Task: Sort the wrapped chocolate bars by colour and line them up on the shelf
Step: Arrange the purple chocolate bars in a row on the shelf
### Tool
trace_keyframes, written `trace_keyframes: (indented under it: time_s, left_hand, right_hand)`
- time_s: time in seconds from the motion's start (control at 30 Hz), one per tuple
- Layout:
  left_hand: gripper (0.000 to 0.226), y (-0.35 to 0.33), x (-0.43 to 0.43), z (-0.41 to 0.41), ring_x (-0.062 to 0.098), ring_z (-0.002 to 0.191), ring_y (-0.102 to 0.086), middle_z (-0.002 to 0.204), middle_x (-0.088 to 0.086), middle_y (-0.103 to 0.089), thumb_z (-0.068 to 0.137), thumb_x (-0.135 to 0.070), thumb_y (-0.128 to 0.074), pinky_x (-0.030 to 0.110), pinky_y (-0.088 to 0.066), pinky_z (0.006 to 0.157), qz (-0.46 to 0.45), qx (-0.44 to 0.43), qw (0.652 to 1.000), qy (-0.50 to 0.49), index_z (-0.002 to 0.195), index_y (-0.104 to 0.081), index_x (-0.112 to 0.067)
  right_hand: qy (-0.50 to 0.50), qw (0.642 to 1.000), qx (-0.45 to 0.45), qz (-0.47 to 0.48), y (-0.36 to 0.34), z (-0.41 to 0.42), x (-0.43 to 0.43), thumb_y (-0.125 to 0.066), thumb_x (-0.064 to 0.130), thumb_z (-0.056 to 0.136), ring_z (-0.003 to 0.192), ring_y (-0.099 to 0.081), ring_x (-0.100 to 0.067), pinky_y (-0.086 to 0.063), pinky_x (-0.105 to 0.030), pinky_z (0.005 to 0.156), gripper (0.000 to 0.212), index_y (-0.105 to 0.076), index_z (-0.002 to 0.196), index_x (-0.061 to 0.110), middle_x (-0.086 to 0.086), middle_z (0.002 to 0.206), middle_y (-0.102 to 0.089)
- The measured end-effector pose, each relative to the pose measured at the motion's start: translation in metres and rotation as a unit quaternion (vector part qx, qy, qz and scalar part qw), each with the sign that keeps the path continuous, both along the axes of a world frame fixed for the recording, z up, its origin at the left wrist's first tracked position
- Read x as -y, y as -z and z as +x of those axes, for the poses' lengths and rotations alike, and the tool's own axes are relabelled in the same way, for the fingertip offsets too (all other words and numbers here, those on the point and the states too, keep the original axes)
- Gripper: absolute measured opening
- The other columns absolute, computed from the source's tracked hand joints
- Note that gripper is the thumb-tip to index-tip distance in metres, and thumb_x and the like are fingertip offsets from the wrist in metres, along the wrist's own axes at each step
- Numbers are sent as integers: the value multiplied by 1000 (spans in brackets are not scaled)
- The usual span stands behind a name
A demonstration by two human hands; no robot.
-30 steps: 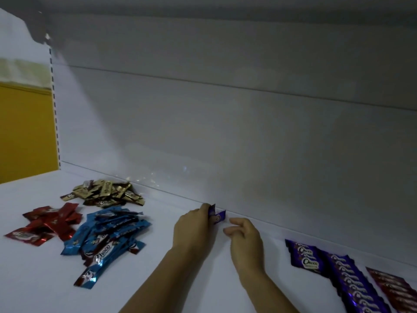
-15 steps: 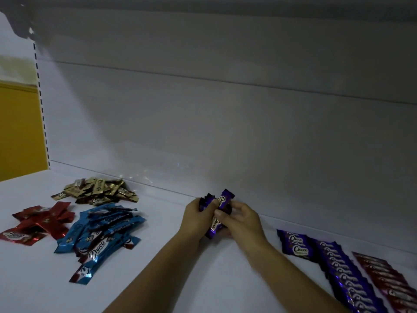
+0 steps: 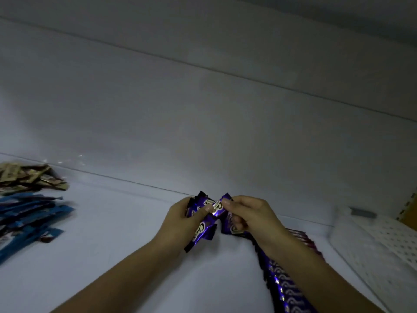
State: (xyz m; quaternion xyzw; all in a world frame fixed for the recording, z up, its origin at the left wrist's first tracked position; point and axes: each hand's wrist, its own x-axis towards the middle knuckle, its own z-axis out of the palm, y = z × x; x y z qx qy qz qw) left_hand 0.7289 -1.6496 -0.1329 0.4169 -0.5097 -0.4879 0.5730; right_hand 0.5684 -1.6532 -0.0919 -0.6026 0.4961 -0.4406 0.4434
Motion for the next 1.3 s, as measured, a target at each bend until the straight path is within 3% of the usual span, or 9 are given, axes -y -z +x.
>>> trace_keyframes:
  time_s: [0.23,0.43,0.63,0.83,0.93,1.0,1.07,1.2,1.3]
  left_hand:
    - [11,9,-6,-14,17,67,-68,79,7,-73,86,-13,-66,24,-52,59,3,-14,998,66,97,-66,-12]
    - [36,6,-12,-19,16,64,-67,82,9,-73,67,-20,-72,22,-50,54,20,-61,992,113,100,-65,-8]
    - [6,-4,-16,-18,6,45,-56,66,3,-67,85,-7,-60,12,-38,36,67,-177,978,86,91,-61,-7]
    - [5,1,-5,-8,7,52,-64,68,3,-71,90,-7,-60,15,-44,41,97,-142,985,21,90,-65,-9]
    - [5,7,-1,-5,11,60,-68,71,3,-72,84,-16,-69,20,-52,53,61,-58,996,-5,89,-69,-15]
    - [11,10,3,3,7,64,-68,73,-7,-72,80,-28,-74,18,-51,61,-20,122,991,-54,89,-69,-26]
    - [14,12,3,8,0,62,-62,70,-15,-67,78,-37,-74,10,-45,60,-106,296,945,-87,89,-66,-35]
    - [13,14,1,5,0,63,-59,73,-14,-67,82,-36,-71,12,-42,57,-148,347,922,-90,94,-65,-35]
    - [13,17,3,4,12,68,-62,73,-7,-68,85,-35,-65,30,-50,66,-173,378,905,-90,96,-66,-29]
  right_hand:
    - [-38,999,9,-31,6,-27,-18,-65,32,78,52,-60,-14,-49,-25,57,20,-75,76,14,-6,61,-66]
    - [-58,997,2,-46,7,-39,-22,-63,34,76,54,-64,-17,-51,-22,57,18,-77,75,22,-9,66,-70]
    - [-47,997,26,-61,8,-41,-22,-62,37,76,68,-70,-20,-51,-21,62,28,-73,89,15,-9,80,-74]
    - [-75,997,-7,-18,15,-38,-23,-59,22,88,69,-70,-17,-50,-18,61,15,-72,82,19,-8,80,-74]
    - [-73,997,4,-18,16,-36,-23,-59,21,89,70,-69,-17,-50,-18,60,17,-73,81,22,-8,81,-74]
    - [-56,998,33,-20,14,-38,-21,-64,29,82,70,-68,-17,-50,-19,59,13,-74,84,20,-8,81,-73]
    - [-39,998,27,-29,14,-40,-20,-68,27,78,70,-68,-17,-51,-20,60,14,-72,88,17,-6,80,-72]
    - [-16,997,-27,-69,16,-38,-21,-66,-3,81,71,-68,-17,-51,-18,60,25,-64,96,17,-3,85,-72]
    - [-15,993,-68,-95,17,-37,-22,-69,-3,80,75,-61,-27,-51,-26,66,30,-62,99,20,-8,86,-70]
